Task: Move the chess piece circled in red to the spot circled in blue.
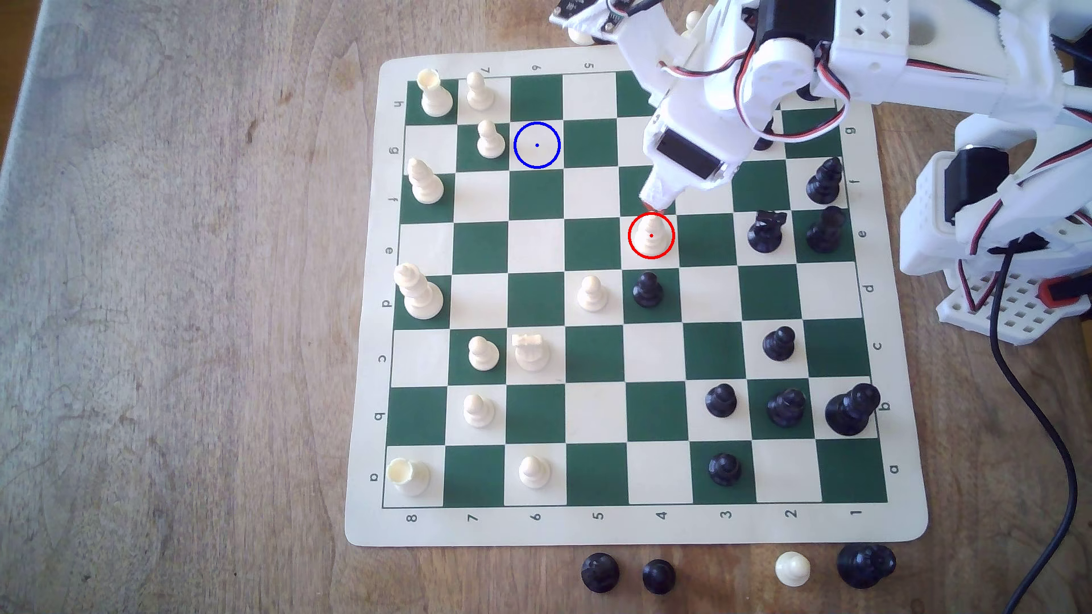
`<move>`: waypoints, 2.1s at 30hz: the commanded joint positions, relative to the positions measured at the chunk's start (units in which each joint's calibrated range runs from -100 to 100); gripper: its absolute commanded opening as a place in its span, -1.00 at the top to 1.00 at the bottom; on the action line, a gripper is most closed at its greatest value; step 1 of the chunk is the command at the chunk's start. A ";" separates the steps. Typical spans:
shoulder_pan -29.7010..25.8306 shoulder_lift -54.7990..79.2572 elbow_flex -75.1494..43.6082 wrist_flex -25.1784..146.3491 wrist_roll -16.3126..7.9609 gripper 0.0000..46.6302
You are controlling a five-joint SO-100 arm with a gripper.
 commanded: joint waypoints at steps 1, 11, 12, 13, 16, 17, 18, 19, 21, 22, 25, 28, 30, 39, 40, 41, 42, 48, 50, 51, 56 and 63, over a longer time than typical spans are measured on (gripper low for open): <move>-0.84 1.11 -3.69 -0.07 2.00 0.48; -1.63 7.14 -4.42 -2.69 5.76 0.42; -1.55 7.56 -4.42 -2.94 5.71 0.38; -1.16 8.32 -4.24 -3.51 5.67 0.31; -0.77 8.75 -3.88 -4.00 5.86 0.27; -0.69 8.92 -3.88 -4.00 5.96 0.27; -0.22 9.51 -4.06 -4.00 6.25 0.27; -0.06 9.85 -4.24 -4.09 6.35 0.27; 0.17 10.36 -4.42 -4.41 6.45 0.29; 0.17 10.79 -4.42 -4.41 6.50 0.31; -0.06 11.72 -4.42 -4.58 6.54 0.35; -0.22 12.91 -4.51 -5.48 6.54 0.43; -0.22 13.67 -4.87 -5.56 6.54 0.46; -1.16 17.92 -6.50 -6.30 6.15 0.44; -1.23 18.43 -6.50 -6.54 6.15 0.44; -1.23 18.68 -6.50 -6.62 6.11 0.44; -1.23 18.85 -6.50 -6.71 6.11 0.44; -1.63 20.12 -6.50 -7.44 5.86 0.46; -1.78 20.29 -6.32 -7.53 5.81 0.46; -1.86 20.46 -6.23 -7.53 5.76 0.46; -1.78 21.31 -5.33 -8.51 5.57 0.47; -2.02 22.93 -5.24 -9.49 5.42 0.47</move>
